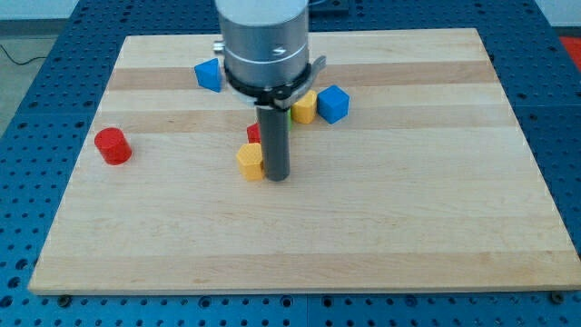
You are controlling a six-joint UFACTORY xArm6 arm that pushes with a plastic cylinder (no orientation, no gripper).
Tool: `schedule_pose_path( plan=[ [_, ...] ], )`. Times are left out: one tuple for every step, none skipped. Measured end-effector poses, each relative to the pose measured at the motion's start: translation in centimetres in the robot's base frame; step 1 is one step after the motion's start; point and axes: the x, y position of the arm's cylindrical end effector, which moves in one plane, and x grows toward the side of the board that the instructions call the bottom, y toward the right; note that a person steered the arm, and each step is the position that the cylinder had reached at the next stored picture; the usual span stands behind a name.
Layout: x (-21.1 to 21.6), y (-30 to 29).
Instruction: Push the red circle into the green star
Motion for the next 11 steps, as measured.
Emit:
schedule_pose_path(
  plan=[
    [2.9,-0.1],
    [3.7,-8.2],
    [2.9,-18.8],
    [0.2,-22.9],
    [-5.2,-22.9],
    [-9.1,-21.6],
    [-8.7,-22.8],
    [-8.0,-26.5],
    [-9.6,-24.2],
    [-12.4,-17.2],
    [-15.1,-11.5]
  ],
)
